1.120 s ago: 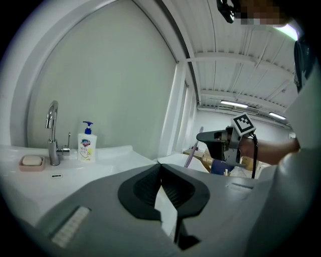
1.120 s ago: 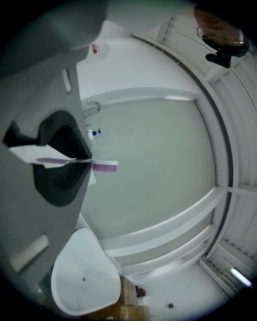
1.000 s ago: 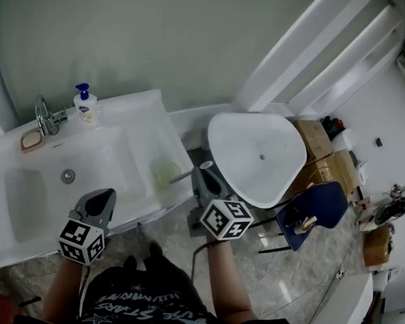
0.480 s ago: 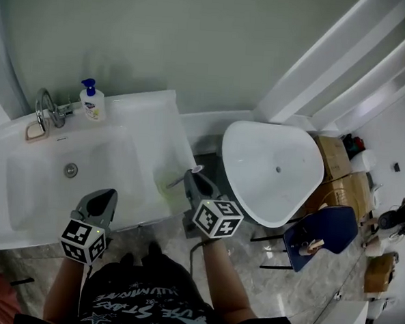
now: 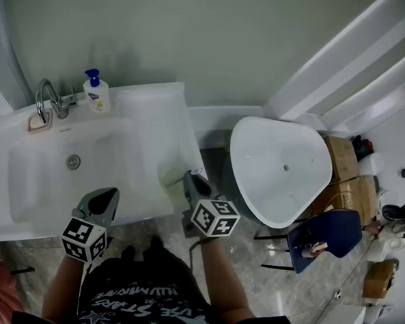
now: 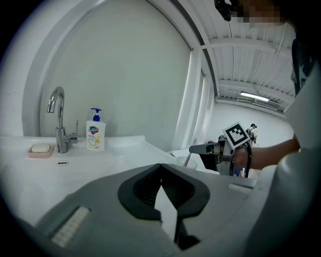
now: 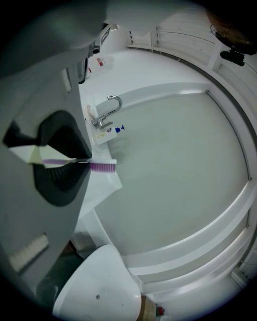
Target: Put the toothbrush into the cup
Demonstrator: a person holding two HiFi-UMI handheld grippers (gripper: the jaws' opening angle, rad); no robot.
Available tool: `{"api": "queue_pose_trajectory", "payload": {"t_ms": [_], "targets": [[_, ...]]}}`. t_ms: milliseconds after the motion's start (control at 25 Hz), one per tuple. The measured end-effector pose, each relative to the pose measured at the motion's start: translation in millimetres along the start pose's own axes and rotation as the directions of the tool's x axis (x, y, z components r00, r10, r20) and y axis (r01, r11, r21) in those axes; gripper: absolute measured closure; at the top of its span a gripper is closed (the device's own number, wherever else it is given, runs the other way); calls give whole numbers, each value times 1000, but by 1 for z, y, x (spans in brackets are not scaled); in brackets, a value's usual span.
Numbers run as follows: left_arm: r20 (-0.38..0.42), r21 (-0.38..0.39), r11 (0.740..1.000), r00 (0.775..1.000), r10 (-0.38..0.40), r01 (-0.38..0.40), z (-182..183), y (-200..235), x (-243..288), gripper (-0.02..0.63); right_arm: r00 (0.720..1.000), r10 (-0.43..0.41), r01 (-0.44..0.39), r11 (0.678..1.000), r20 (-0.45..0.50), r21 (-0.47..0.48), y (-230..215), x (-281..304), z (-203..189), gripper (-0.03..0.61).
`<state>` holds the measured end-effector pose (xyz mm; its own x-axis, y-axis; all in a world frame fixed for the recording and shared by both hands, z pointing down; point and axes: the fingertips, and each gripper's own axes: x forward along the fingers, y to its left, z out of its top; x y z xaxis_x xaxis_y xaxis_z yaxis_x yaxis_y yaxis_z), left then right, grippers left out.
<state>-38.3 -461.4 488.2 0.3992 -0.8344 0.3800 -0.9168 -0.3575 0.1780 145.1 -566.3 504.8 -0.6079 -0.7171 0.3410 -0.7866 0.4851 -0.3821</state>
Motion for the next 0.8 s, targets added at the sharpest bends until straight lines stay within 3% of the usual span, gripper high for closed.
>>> {"api": "queue_pose_trajectory", "payload": {"t_ms": [240, 520, 800], "targets": [[0, -2, 1000, 1000, -4, 4, -4, -1, -2, 604, 1000, -13, 13, 1000, -6, -3, -4, 0, -5, 543], [11, 0, 1000, 1000, -19, 19, -5, -3, -13, 604, 999, -32, 32, 999, -44, 2, -4, -8, -13, 401], [15, 5, 997, 997, -81, 81, -10, -1, -26, 604, 994, -96, 96, 995, -44, 12, 1, -27, -22, 365]]}}
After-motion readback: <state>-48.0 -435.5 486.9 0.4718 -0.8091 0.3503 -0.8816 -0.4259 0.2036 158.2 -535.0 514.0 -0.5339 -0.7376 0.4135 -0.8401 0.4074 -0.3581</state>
